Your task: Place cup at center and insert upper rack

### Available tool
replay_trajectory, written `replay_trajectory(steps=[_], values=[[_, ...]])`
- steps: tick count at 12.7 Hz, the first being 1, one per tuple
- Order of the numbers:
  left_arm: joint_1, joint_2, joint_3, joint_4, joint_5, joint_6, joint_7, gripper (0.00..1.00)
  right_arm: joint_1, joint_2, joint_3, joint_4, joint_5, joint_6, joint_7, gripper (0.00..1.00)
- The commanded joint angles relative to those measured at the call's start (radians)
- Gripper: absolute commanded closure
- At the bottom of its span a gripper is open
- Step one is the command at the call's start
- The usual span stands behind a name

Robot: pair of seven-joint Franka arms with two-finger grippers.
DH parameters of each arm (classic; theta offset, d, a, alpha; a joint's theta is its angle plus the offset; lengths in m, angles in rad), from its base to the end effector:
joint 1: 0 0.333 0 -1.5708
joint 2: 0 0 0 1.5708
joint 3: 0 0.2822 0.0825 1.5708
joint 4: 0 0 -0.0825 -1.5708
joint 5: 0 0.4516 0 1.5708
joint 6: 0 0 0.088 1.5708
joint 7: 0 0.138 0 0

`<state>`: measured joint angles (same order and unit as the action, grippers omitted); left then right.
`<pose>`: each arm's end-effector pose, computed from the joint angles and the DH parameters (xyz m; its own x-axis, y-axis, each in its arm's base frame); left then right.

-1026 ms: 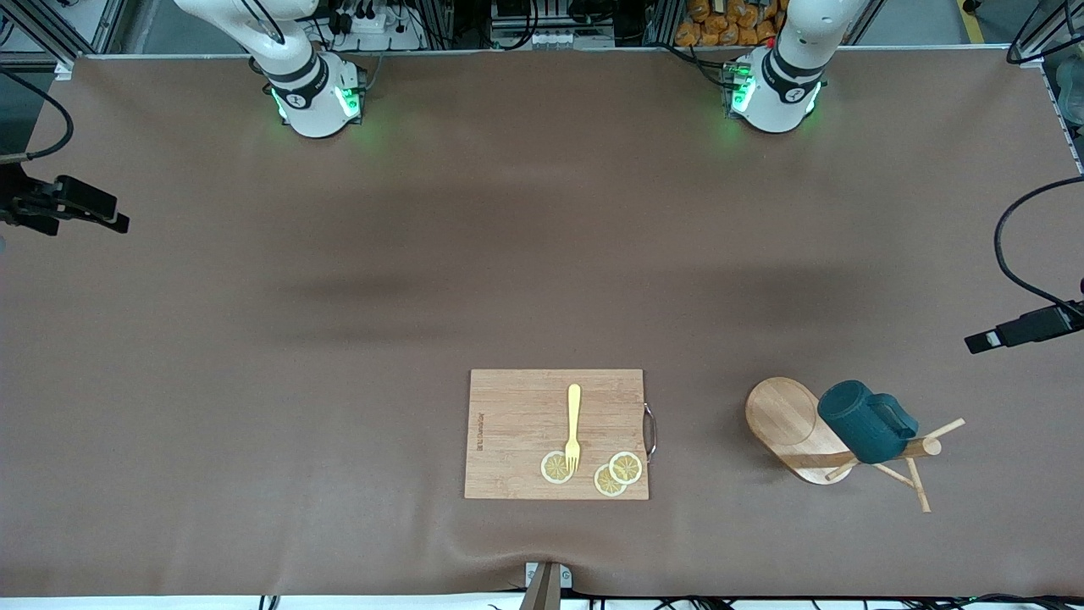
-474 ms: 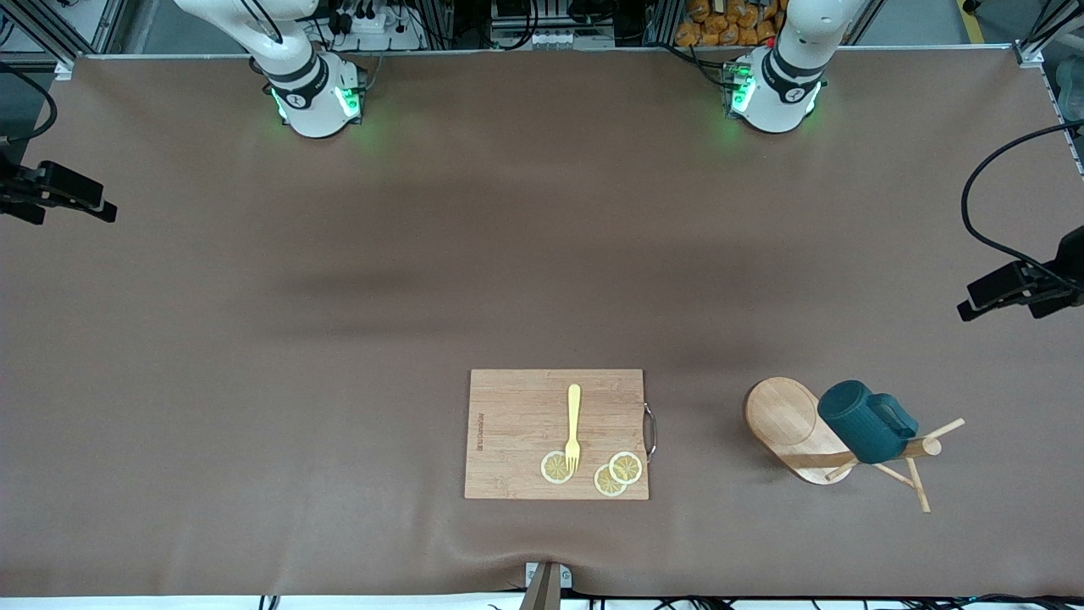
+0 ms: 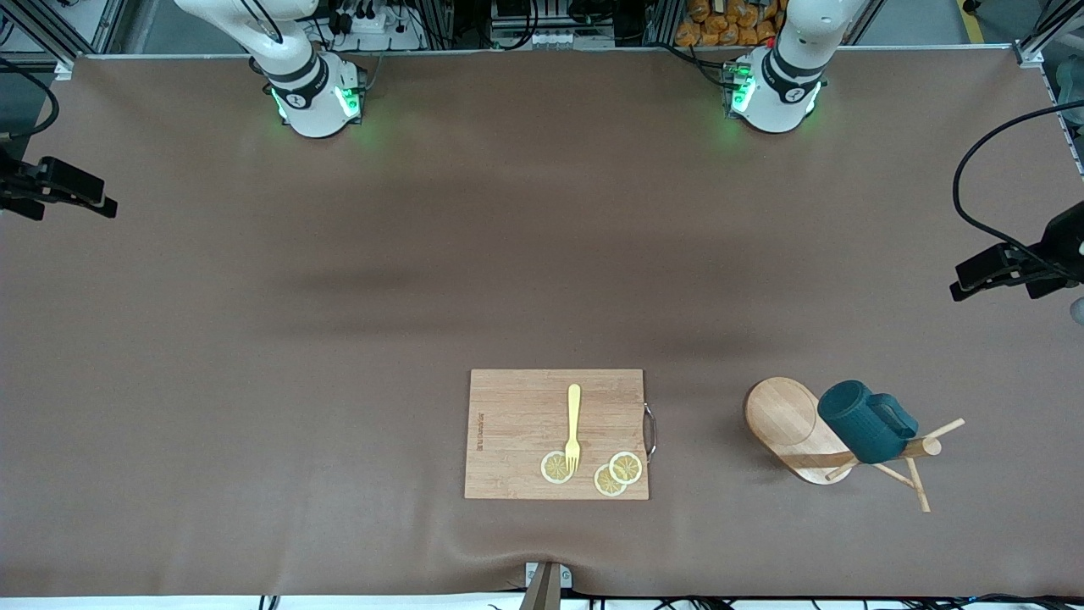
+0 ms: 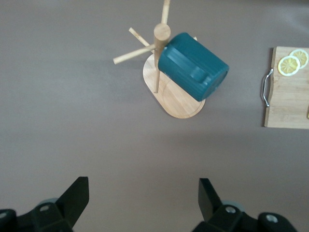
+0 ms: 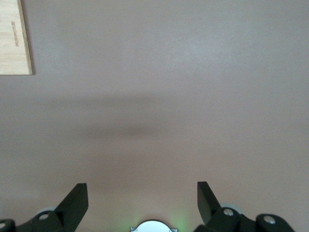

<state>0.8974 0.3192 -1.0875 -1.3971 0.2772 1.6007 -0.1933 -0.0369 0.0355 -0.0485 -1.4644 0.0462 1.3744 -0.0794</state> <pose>0.6762 -0.0140 0.5440 0.9983 0.0311 0.0486 0.0304 -0.9994 0.0140 0.6055 -0.0443 0.5786 0.9926 0.0034 -0.1210 -0.0032 -0.9985 -0.0541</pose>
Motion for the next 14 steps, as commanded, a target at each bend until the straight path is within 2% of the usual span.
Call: replay_trajectory(steps=[1, 5, 8, 11, 14], values=[[0.011, -0.078, -0.012, -0.016, 0.014, -0.051, 0.021, 0.0, 0.008, -0.011, 0.002, 0.03, -0.023, -0.041, 0.007, 0.0], [0.012, -0.098, -0.038, -0.017, 0.005, -0.077, 0.026, 0.0, 0.012, -0.009, 0.004, 0.052, -0.032, -0.072, 0.004, 0.0], [-0.04, -0.1, 0.0, -0.016, -0.004, -0.096, 0.028, 0.0, 0.011, -0.009, 0.004, 0.053, -0.037, -0.075, 0.004, 0.0], [-0.174, -0.144, 0.147, -0.014, -0.044, -0.102, 0.026, 0.0, 0.017, -0.009, 0.006, 0.052, -0.034, -0.077, 0.007, 0.0], [-0.378, -0.196, 0.384, -0.017, -0.116, -0.102, 0.026, 0.0, 0.025, -0.009, 0.004, 0.052, -0.035, -0.077, 0.01, 0.0]])
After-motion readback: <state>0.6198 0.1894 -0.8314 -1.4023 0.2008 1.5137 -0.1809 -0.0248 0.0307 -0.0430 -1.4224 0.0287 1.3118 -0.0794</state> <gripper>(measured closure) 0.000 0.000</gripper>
